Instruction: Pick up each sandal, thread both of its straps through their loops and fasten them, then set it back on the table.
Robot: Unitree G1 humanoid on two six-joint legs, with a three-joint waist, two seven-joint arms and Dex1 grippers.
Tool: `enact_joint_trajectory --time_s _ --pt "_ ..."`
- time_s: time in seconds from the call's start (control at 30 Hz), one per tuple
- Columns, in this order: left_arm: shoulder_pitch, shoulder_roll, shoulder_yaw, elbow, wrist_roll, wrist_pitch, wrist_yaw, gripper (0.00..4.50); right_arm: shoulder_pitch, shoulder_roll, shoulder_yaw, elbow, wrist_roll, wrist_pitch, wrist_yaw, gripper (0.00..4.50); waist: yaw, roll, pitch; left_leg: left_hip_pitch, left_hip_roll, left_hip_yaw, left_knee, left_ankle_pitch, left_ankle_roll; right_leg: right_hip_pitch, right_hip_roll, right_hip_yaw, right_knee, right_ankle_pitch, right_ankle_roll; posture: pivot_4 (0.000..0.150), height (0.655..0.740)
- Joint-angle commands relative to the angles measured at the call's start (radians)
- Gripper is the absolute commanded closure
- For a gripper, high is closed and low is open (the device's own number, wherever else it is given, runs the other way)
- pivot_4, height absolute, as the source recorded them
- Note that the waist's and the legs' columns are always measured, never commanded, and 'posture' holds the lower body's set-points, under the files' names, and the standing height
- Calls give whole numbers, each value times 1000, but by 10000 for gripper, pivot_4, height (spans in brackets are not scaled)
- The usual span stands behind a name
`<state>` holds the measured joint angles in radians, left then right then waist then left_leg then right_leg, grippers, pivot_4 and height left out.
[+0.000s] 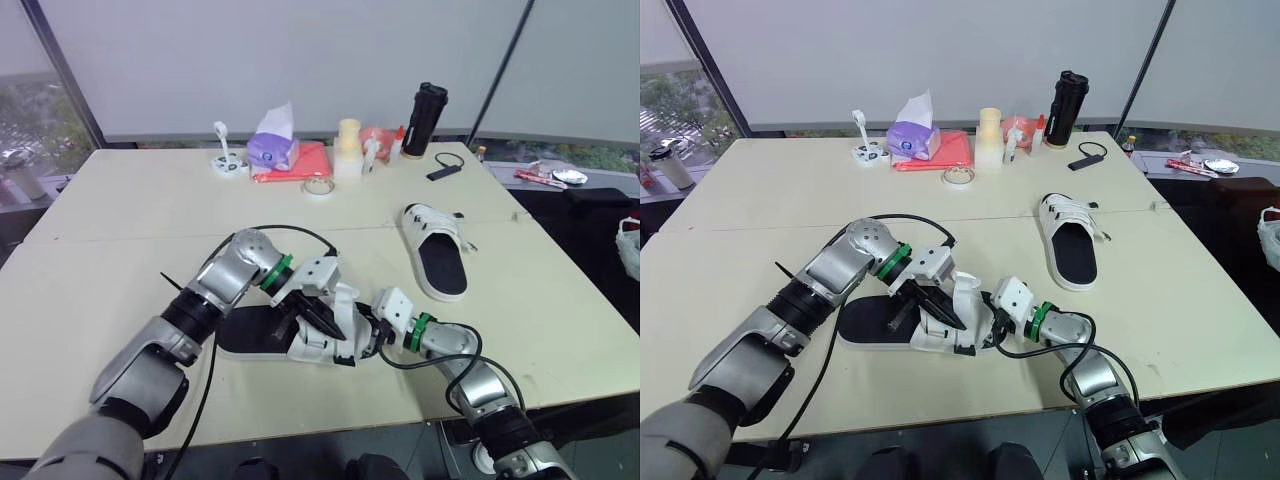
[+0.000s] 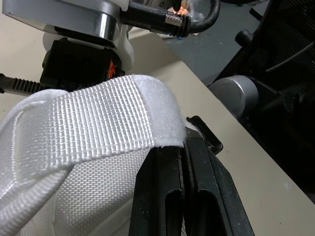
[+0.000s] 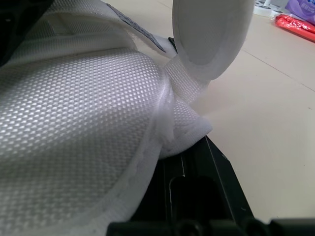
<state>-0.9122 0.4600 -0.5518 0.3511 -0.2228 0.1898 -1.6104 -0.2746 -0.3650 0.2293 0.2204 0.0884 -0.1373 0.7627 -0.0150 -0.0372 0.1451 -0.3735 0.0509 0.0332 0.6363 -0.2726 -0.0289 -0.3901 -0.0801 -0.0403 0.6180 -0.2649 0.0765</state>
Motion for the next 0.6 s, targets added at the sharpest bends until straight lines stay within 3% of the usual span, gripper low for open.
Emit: enact_joint_trajectory --time_s 0.03,0.23,0.6 --pt "-33 27 -55 -5 7 -66 -4 44724 35 11 35 101 -58 52 -22 45000 0 0 0 0 0 0 0 0 0 0 0 0 0 0 0 1500 7400" --pt "-72 58 -109 60 66 -256 -4 44724 36 15 34 99 -61 54 -23 45000 -4 0 0 0 0 0 -1 0 0 -1 0 0 0 0 0 1500 7400" --pt "-75 74 -172 -1 -9 -276 -4 44724 40 22 38 99 -62 57 -24 45000 -5 0 0 1 1 1 -2 0 0 -1 2 0 0 0 0 1500 7400"
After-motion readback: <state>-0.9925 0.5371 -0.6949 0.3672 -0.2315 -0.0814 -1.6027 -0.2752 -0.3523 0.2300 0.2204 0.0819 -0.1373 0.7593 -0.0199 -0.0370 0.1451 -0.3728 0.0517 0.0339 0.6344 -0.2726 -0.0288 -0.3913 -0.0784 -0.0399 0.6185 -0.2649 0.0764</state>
